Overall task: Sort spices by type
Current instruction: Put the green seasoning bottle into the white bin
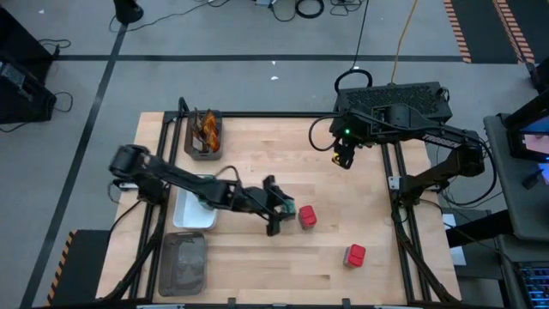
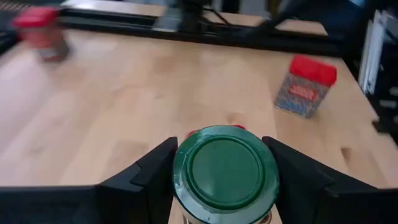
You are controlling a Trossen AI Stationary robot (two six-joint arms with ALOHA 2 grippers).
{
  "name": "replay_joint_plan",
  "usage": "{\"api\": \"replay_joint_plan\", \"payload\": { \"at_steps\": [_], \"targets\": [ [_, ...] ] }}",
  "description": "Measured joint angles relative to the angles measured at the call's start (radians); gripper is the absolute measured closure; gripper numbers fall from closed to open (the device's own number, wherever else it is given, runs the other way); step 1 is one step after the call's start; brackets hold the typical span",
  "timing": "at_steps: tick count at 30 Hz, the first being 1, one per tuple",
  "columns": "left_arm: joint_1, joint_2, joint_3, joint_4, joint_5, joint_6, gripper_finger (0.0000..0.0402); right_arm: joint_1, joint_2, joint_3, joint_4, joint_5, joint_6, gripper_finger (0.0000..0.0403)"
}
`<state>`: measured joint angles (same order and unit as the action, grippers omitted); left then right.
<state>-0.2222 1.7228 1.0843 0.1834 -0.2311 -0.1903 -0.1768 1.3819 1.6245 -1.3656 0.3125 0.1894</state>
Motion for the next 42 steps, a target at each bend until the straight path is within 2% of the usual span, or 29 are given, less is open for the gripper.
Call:
{"api": "replay_joint_plan", "payload": {
  "at_steps": [6,12,16,22,25,28,30,37,42],
  "targets": [
    [-0.001,-0.291,0.002,-0.457,-0.102,-0.336,0.019,0.0,0.0,0.0,0.01,0.0,0.0,0.0149],
    [-0.068,-0.533,0.001,-0.981,-0.177,-0.776,0.0189,0.0,0.0,0.0,0.059,0.0,0.0,0.0149],
    [-0.144,-0.628,0.001,-1.251,-0.19,-1.052,0.0188,0.0,0.0,0.0,0.093,0.0,-0.01,0.0149],
    [-0.234,-0.68,0.001,-1.529,-0.162,-1.279,0.0187,-0.017,0.0,0.0,0.129,-0.001,-0.018,0.0149],
    [-0.26,-0.676,0.001,-1.632,-0.169,-1.354,0.0187,-0.037,0.0,0.0,0.129,-0.001,-0.012,0.0149],
    [-0.268,-0.659,0.001,-1.681,-0.218,-1.423,0.0187,-0.057,0.0,0.0,0.13,-0.001,0.005,0.0149],
    [-0.269,-0.645,-0.003,-1.691,-0.242,-1.438,0.0187,-0.067,0.0,0.0,0.129,-0.002,0.008,0.0149],
    [-0.275,-0.589,-0.061,-1.679,-0.213,-1.429,0.0187,-0.087,0.0,0.0,0.129,-0.004,0.026,0.0149],
    [-0.296,-0.547,-0.078,-1.671,-0.234,-1.475,0.0186,-0.093,0.0,0.0,0.129,-0.004,0.027,0.0149]
  ]
}}
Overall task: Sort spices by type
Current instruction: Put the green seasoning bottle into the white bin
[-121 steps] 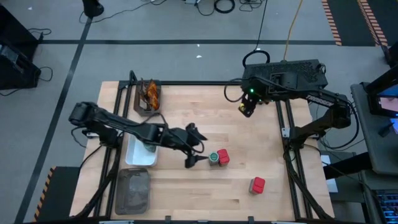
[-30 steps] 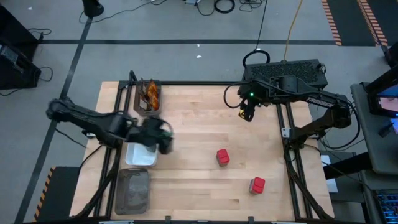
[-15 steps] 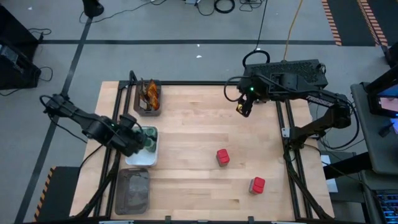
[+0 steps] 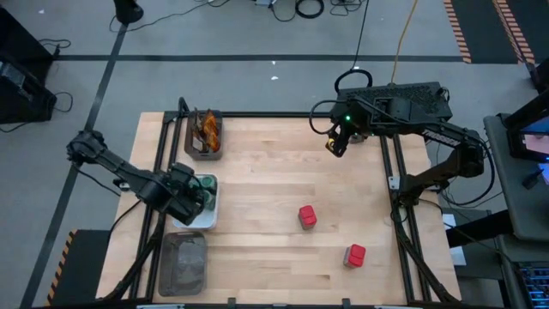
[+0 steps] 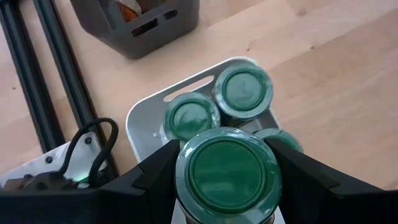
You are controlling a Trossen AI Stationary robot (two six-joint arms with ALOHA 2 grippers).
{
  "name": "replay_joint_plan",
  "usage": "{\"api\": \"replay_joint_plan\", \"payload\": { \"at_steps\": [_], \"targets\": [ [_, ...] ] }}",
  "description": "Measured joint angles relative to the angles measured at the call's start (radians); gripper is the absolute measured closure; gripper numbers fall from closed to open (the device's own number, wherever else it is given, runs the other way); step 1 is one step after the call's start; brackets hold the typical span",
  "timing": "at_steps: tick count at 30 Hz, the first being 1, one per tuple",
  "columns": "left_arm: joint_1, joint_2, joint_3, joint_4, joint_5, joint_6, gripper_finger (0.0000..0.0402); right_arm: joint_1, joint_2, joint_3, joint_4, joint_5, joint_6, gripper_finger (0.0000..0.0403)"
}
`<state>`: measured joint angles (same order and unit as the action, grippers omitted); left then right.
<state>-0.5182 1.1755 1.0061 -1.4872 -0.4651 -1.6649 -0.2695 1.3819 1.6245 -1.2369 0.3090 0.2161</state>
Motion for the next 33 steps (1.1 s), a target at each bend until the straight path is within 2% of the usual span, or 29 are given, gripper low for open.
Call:
{"api": "replay_joint_plan", "payload": {
  "at_steps": [14,24,28,33],
  "targets": [
    [-0.117,0.161,0.0,-0.072,-0.1,-0.261,0.0186,0.0,0.0,0.0,0.005,0.0,-0.001,0.0149],
    [-0.144,0.284,-0.003,-0.082,-0.149,-0.333,0.0186,0.0,0.0,0.0,0.023,0.0,-0.019,0.0149],
    [-0.159,0.298,-0.065,-0.039,-0.151,-0.417,0.0186,0.0,0.0,0.0,0.023,0.0,-0.025,0.0149],
    [-0.172,0.294,-0.108,0.017,-0.177,-0.424,0.0186,0.0,0.0,0.0,0.022,0.0,-0.036,0.0149]
  ]
}}
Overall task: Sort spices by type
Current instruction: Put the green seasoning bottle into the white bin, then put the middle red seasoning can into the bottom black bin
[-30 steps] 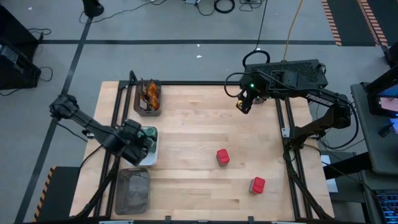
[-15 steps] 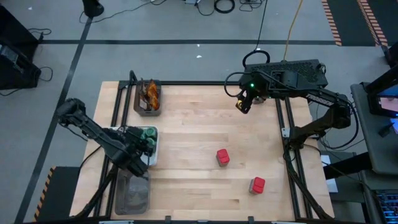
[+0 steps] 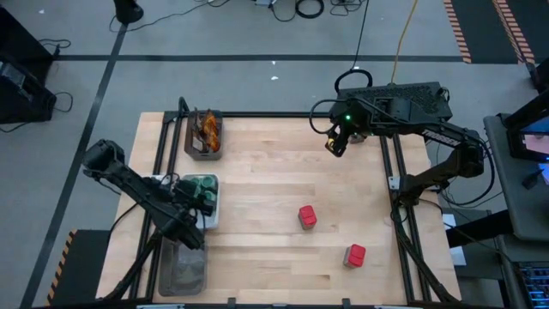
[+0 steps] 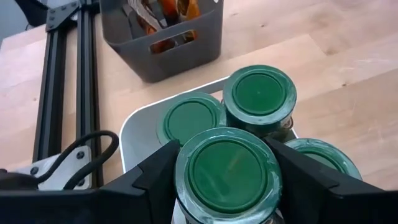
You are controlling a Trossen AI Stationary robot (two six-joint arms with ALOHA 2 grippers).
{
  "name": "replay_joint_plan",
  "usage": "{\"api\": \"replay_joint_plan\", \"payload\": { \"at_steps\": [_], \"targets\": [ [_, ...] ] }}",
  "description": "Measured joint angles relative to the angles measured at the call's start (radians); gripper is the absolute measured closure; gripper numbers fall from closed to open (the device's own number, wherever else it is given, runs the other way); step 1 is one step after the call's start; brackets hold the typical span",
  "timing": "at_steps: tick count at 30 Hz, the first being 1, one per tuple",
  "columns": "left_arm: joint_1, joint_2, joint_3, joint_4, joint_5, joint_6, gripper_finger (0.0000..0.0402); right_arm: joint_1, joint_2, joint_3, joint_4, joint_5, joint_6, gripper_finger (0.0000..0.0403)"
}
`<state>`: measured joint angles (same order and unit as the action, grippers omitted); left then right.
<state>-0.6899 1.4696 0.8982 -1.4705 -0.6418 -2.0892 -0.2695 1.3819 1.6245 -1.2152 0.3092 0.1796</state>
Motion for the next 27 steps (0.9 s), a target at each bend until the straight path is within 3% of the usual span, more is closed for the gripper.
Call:
{"api": "replay_joint_plan", "payload": {
  "at_steps": [10,20,27],
  "targets": [
    [0.001,0.001,-0.005,0.009,-0.014,0.0,0.0185,0.0,0.0,0.0,0.0,0.0,-0.005,0.0149],
    [0.001,0.001,-0.005,0.011,0.003,-0.001,0.0125,0.0,0.0,0.0,0.01,0.0,-0.009,0.0149],
    [0.001,0.002,0.019,-0.016,0.024,0.0,0.0117,0.0,0.0,0.0,0.014,0.0,-0.009,0.0149]
  ]
}}
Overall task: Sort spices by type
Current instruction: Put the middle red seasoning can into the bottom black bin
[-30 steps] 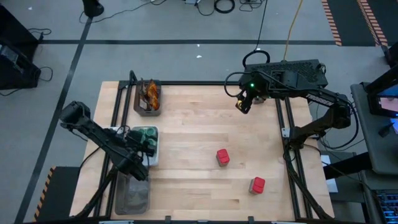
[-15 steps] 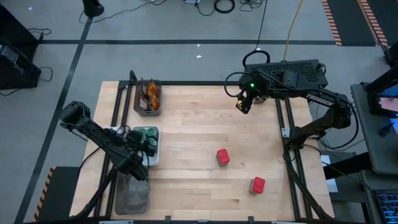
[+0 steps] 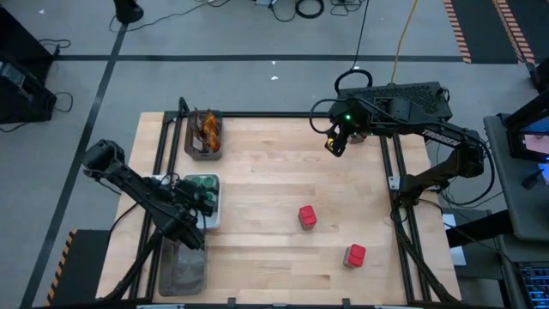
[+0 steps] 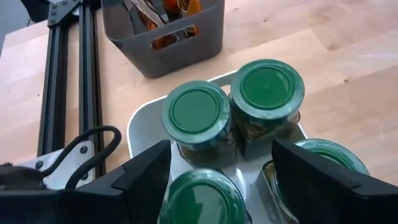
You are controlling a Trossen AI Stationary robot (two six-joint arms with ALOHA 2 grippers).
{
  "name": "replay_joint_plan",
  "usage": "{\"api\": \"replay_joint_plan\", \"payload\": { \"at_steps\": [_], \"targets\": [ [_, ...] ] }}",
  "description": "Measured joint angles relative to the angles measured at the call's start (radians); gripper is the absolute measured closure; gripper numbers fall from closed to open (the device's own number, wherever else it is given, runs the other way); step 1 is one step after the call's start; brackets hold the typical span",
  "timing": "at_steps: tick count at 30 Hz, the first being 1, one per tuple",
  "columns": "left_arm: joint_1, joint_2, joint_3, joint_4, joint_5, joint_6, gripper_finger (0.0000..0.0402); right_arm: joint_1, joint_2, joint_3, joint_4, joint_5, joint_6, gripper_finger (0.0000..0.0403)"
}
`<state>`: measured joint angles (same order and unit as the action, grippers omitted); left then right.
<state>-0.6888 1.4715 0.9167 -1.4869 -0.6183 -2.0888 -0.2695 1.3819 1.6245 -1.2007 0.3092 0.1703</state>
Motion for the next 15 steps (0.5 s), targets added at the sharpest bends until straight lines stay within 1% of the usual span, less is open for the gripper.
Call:
{"api": "replay_joint_plan", "payload": {
  "at_steps": [5,9,15],
  "targets": [
    [0.0,-0.004,0.068,-0.062,0.015,0.021,0.0116,0.0,0.0,0.0,0.0,0.0,0.0,0.0149],
    [-0.001,-0.046,0.111,-0.059,0.01,0.105,0.0116,0.0,0.0,0.0,0.001,0.0,0.0,0.0149],
    [0.001,-0.147,0.158,-0.079,-0.021,0.14,0.0116,0.0,0.0,0.0,0.029,0.0,-0.008,0.0149]
  ]
}}
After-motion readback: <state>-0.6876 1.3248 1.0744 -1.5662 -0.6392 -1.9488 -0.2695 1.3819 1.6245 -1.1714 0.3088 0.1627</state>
